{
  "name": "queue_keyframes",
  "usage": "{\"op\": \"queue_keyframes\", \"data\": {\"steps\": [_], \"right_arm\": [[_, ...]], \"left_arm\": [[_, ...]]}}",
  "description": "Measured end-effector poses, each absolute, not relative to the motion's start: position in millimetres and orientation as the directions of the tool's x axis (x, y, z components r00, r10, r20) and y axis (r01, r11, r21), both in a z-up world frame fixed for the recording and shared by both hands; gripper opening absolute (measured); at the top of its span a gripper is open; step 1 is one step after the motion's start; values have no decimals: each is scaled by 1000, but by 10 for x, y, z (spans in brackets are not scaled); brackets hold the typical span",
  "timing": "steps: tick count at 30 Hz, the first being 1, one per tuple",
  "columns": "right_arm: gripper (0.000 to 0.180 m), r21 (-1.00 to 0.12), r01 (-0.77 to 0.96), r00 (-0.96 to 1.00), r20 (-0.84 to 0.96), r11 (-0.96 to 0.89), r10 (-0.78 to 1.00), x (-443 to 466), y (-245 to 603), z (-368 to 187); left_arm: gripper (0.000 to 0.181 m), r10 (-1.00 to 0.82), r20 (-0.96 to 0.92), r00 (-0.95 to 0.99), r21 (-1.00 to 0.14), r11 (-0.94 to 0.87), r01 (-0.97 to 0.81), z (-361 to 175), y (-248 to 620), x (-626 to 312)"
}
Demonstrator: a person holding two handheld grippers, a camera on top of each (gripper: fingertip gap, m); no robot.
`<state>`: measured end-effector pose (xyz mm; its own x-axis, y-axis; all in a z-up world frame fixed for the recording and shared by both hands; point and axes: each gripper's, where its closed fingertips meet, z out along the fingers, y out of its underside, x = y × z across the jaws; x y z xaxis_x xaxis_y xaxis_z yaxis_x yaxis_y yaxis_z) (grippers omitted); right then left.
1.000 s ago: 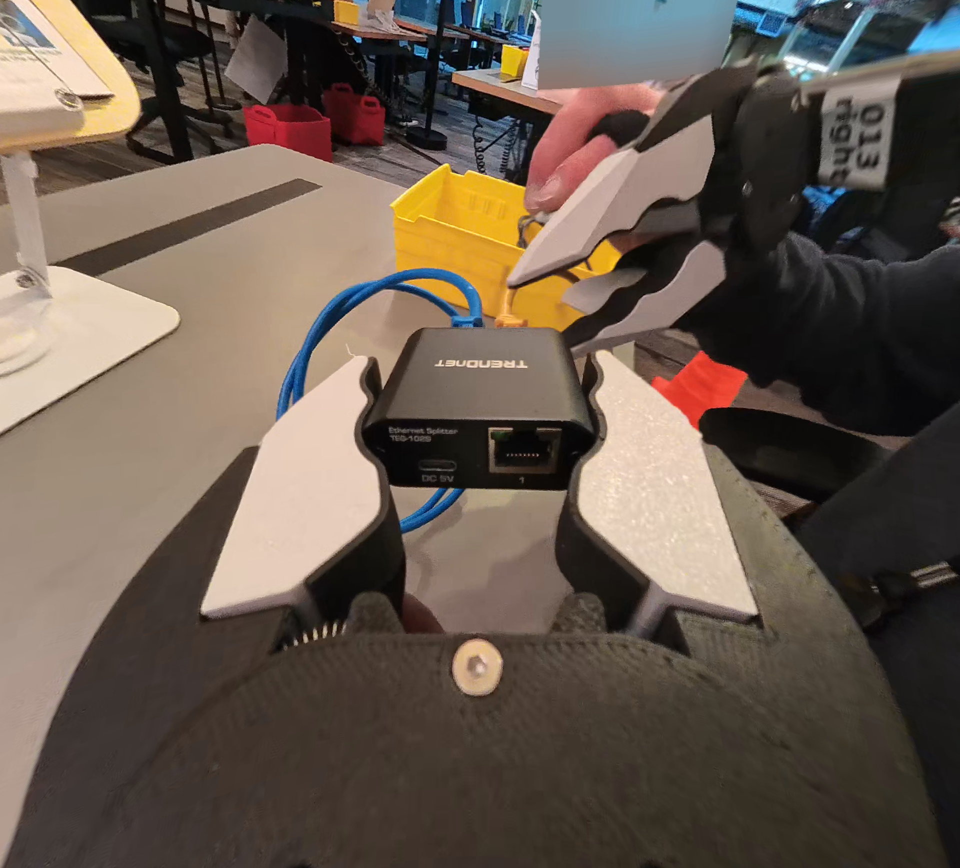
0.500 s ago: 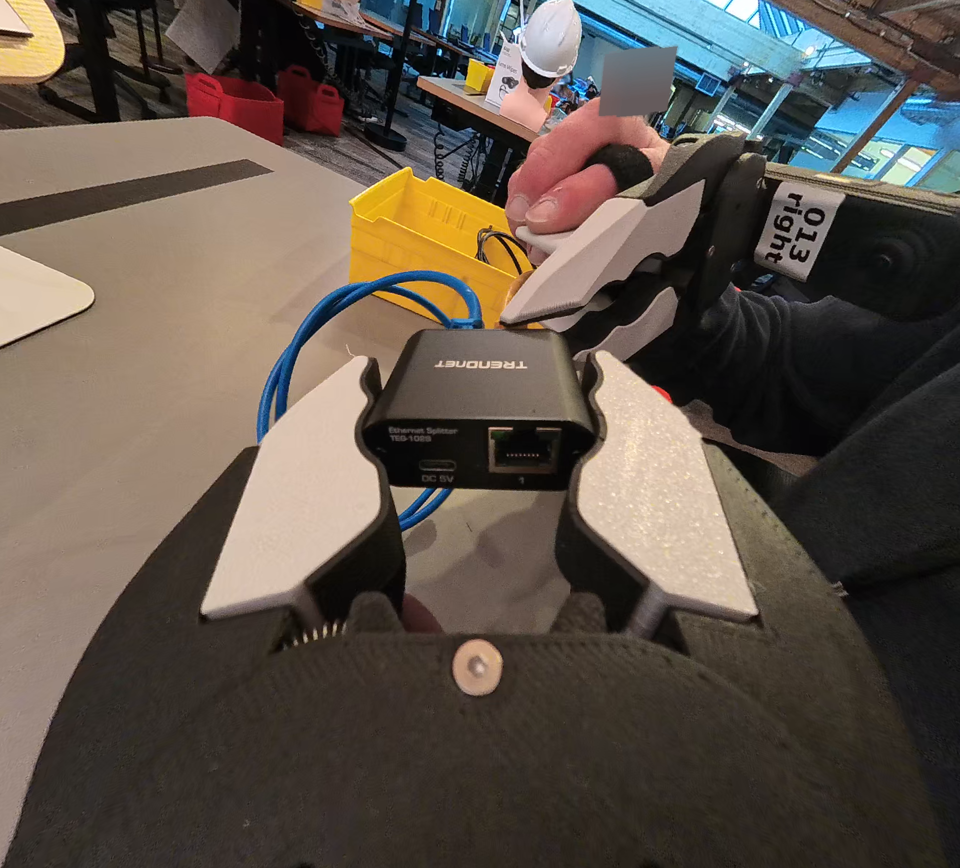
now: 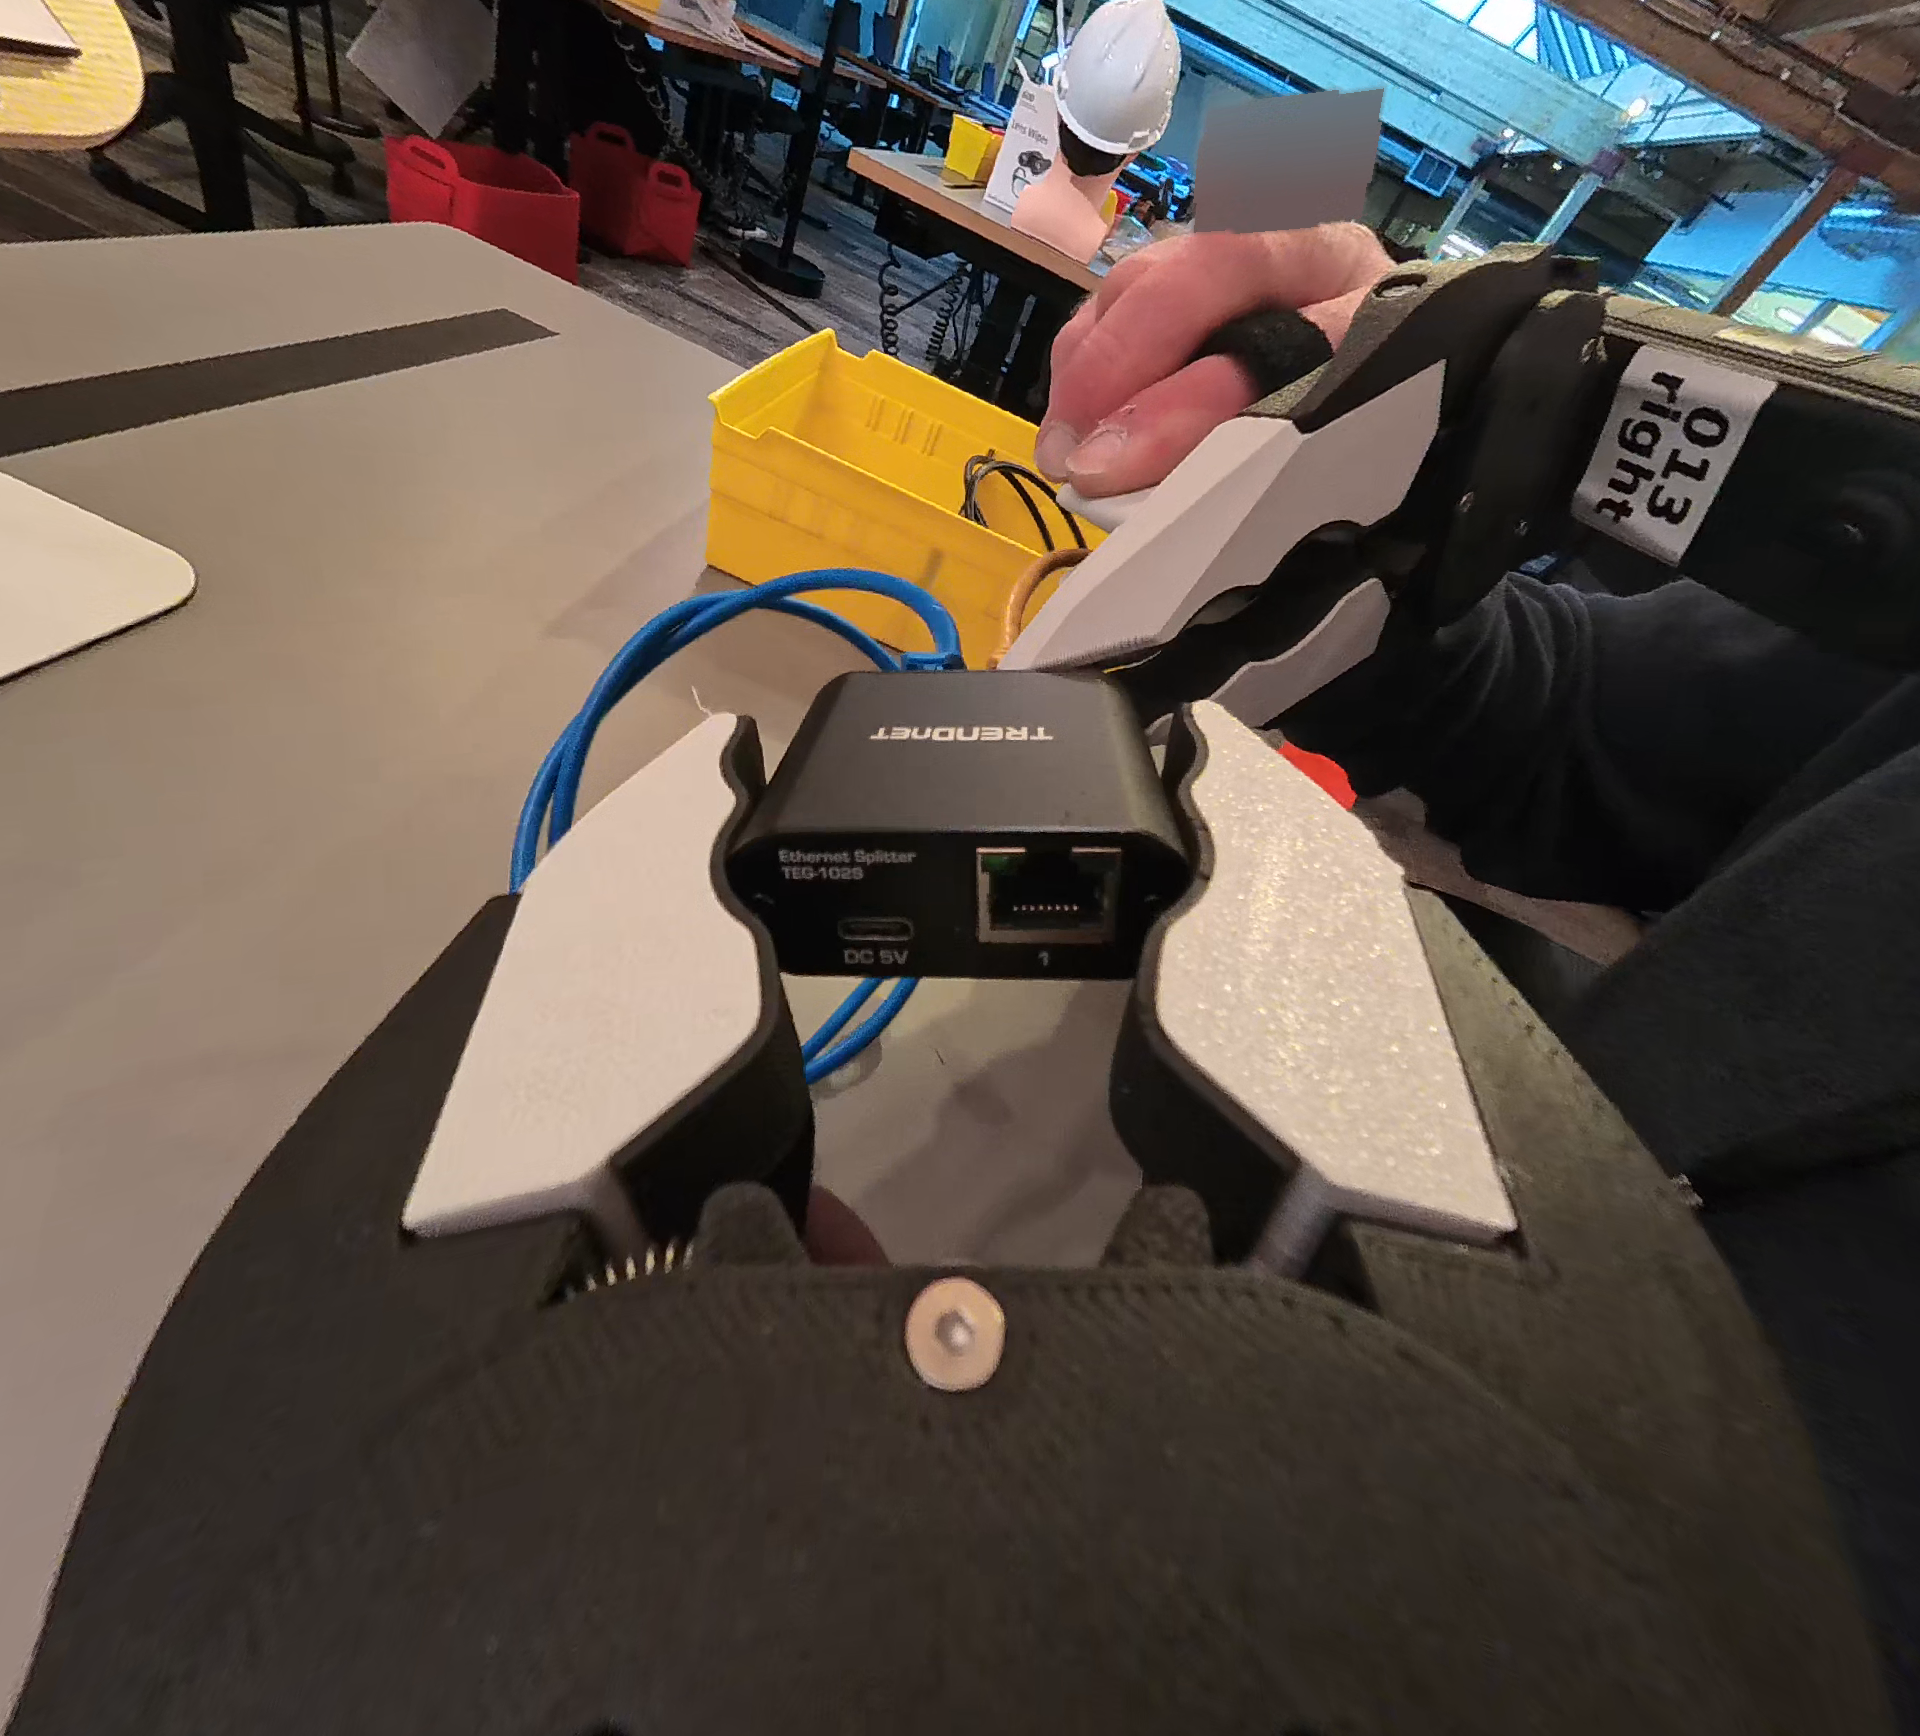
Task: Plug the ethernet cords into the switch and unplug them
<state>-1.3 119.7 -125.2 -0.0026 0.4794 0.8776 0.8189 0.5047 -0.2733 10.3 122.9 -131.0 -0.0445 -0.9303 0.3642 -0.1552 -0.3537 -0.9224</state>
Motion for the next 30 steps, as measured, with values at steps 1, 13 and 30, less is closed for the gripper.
{"op": "queue_keyframes", "data": {"steps": [1,13,30], "right_arm": [[9,-280,819,4,876,500,483,-10,1199,-1246],[9,-387,841,194,868,378,457,652,1296,-743],[10,-515,857,514,849,-22,126,2844,1096,-5]], "left_arm": [[73,-930,365,-51,-924,-354,-147,-1300,1228,103],[74,-967,217,133,-974,-223,-38,-883,1772,-299],[73,-954,159,256,-987,-164,2,-744,2062,-585]]}}
